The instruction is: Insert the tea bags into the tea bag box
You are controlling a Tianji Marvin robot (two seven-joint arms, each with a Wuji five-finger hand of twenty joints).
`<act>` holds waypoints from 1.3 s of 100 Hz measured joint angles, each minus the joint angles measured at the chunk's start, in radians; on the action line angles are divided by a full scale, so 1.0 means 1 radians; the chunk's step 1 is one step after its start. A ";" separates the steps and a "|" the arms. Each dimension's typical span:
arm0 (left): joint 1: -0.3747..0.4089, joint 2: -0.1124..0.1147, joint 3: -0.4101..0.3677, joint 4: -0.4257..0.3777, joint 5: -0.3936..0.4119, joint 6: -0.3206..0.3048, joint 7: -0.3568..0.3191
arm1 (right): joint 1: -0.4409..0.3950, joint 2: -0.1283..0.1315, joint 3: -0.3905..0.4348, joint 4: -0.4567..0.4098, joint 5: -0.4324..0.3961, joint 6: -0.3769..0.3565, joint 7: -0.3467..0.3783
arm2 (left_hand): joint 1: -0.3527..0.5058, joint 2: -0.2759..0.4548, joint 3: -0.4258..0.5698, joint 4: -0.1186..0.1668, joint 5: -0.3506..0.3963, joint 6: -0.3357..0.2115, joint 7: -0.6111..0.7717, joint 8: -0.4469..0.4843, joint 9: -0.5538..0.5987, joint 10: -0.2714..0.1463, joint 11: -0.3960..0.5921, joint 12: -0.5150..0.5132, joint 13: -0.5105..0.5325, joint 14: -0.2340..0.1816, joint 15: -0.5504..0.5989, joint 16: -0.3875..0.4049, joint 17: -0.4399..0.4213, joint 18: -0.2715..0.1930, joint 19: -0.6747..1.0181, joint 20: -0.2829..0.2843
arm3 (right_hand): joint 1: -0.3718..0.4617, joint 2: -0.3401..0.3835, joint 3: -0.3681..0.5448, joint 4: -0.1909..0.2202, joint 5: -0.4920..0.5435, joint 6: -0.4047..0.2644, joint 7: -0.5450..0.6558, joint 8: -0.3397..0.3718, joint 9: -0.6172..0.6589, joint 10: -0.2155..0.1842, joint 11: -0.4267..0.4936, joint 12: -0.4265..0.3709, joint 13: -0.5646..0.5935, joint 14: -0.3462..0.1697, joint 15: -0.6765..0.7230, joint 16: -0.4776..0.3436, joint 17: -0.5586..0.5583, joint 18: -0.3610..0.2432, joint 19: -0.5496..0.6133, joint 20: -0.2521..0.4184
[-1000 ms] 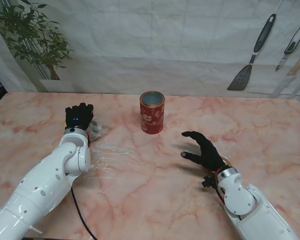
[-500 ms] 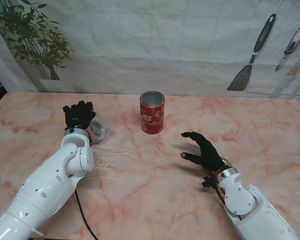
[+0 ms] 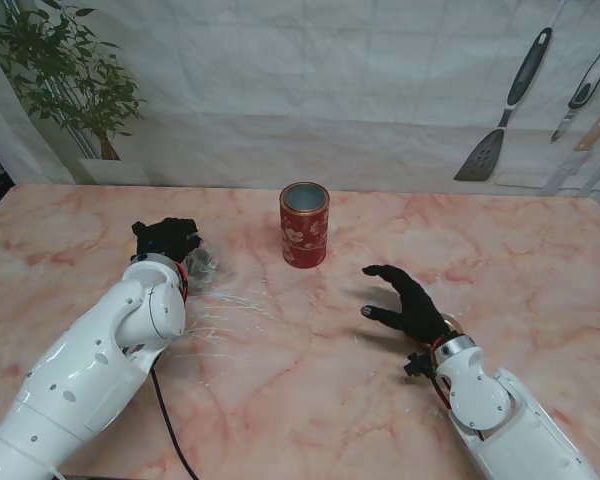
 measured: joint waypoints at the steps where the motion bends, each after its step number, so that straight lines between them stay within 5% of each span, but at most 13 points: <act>1: 0.001 0.000 -0.002 -0.003 -0.015 0.000 0.002 | 0.000 0.000 0.000 0.000 0.000 0.000 0.000 | 0.000 0.000 0.000 0.000 0.000 0.004 0.001 0.012 0.009 0.000 0.006 0.010 0.000 0.000 0.002 0.010 0.000 0.000 0.001 0.000 | 0.000 0.000 0.000 0.000 0.000 0.000 0.000 0.000 0.000 0.000 0.000 0.000 0.000 0.000 0.000 0.000 0.000 0.000 0.000 0.000; 8: 0.004 -0.001 -0.004 -0.006 -0.089 0.003 0.056 | 0.001 0.000 -0.001 0.000 0.000 0.002 0.002 | 0.000 0.002 0.000 0.000 0.000 0.033 0.024 0.095 0.021 0.000 0.022 0.059 0.004 0.000 0.043 0.056 -0.001 -0.001 0.014 0.000 | 0.000 0.000 0.000 0.000 0.000 0.000 0.000 0.000 0.000 0.000 0.000 0.000 0.000 0.000 0.000 0.000 0.000 0.000 -0.002 0.000; 20: 0.003 -0.009 -0.001 0.012 -0.032 0.009 0.096 | 0.002 0.001 -0.002 0.000 0.001 0.005 0.005 | 0.000 0.047 -0.002 0.000 0.000 0.067 0.052 0.248 0.050 0.000 0.093 0.063 0.044 0.000 0.075 0.129 -0.004 -0.001 0.025 0.000 | 0.000 0.000 0.000 0.000 0.000 0.001 0.000 0.000 0.000 0.000 0.000 0.000 0.000 0.000 0.000 0.000 0.000 0.000 -0.003 0.001; 30: 0.001 -0.023 0.001 0.035 -0.064 0.012 0.174 | 0.002 0.001 -0.002 0.000 0.001 0.012 0.006 | -0.004 0.074 -0.005 0.000 -0.001 0.079 0.109 0.334 0.085 -0.001 0.175 0.059 0.089 0.000 0.127 0.170 0.016 -0.001 0.039 0.000 | 0.000 0.000 0.015 0.000 0.001 0.002 0.005 0.000 0.000 0.000 0.000 0.000 0.000 0.000 0.000 0.000 0.000 0.000 -0.003 0.001; 57: -0.015 -0.047 0.029 0.085 -0.060 0.044 0.255 | 0.004 0.002 -0.006 0.000 0.001 0.023 0.012 | -0.129 0.112 -0.004 0.004 0.138 0.031 0.423 0.492 0.246 -0.050 0.349 0.091 0.228 -0.012 0.273 0.238 0.114 0.007 0.084 0.088 | -0.001 0.000 0.020 0.000 0.002 0.003 0.010 0.000 0.000 0.000 0.006 0.000 0.000 0.000 0.000 0.002 0.000 0.000 -0.004 0.001; 74: -0.020 -0.072 0.031 0.124 -0.101 0.040 0.365 | 0.016 0.004 -0.014 0.014 0.018 0.012 0.034 | -0.155 0.111 -0.005 0.011 0.233 0.018 0.567 0.483 0.341 -0.051 0.456 0.110 0.309 -0.012 0.384 0.262 0.187 0.010 0.121 0.191 | -0.001 0.000 0.029 0.000 0.044 0.013 0.034 -0.002 0.000 0.000 0.047 0.016 0.000 0.000 0.029 0.018 0.000 0.000 -0.003 0.001; 88: -0.015 -0.081 0.025 0.126 -0.097 0.006 0.378 | 0.051 0.011 -0.027 0.059 0.157 -0.074 0.162 | -0.165 0.098 -0.005 0.014 0.286 0.009 0.606 0.449 0.398 -0.049 0.495 0.110 0.395 0.002 0.513 0.273 0.291 -0.008 0.172 0.285 | -0.001 0.001 0.034 0.000 0.107 0.010 0.056 -0.014 0.000 0.000 0.134 0.055 0.000 0.000 0.078 0.045 0.000 0.000 0.000 0.007; 130: 0.086 -0.082 0.020 -0.027 -0.098 0.004 0.406 | 0.194 0.051 -0.130 0.117 0.355 -0.157 0.393 | -0.166 0.060 0.003 0.023 0.370 0.016 0.634 0.410 0.487 -0.023 0.544 0.110 0.491 0.014 0.609 0.239 0.371 -0.008 0.197 0.337 | 0.001 0.001 0.141 0.000 0.296 -0.024 0.150 -0.047 0.000 0.000 0.463 0.274 0.010 0.023 0.387 0.208 0.008 0.001 0.085 0.054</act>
